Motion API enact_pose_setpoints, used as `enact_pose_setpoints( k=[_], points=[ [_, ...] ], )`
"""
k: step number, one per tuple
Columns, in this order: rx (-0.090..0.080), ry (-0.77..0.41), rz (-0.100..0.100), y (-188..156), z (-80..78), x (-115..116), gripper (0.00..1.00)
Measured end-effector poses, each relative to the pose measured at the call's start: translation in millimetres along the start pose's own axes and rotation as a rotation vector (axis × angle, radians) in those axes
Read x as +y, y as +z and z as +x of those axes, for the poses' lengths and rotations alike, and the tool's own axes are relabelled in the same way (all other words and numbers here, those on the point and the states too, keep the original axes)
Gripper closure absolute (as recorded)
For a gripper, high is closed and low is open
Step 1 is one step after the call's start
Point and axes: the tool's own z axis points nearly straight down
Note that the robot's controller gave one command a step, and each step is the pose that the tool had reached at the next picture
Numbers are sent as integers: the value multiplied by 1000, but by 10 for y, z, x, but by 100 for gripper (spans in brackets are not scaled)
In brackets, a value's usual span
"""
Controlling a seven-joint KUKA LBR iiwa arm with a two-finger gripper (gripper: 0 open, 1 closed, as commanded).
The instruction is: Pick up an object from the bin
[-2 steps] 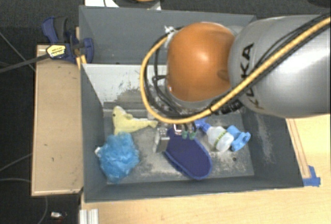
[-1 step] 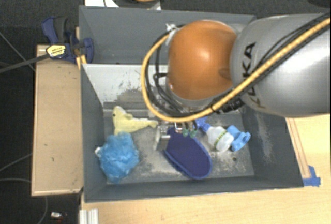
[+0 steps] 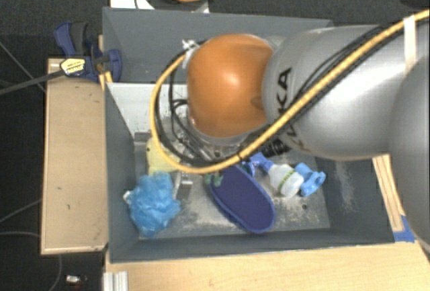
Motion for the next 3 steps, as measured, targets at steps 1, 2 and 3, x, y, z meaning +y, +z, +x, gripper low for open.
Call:
enact_pose_setpoints(
  k=[1, 2, 3],
  points=[
    [-3, -115, -1, -31, -253, 284, 0],
    [-2, -202, -2, 470, -92, 311, 0],
    [-11, -409, -3, 671, -134, 343, 0]
  ],
)
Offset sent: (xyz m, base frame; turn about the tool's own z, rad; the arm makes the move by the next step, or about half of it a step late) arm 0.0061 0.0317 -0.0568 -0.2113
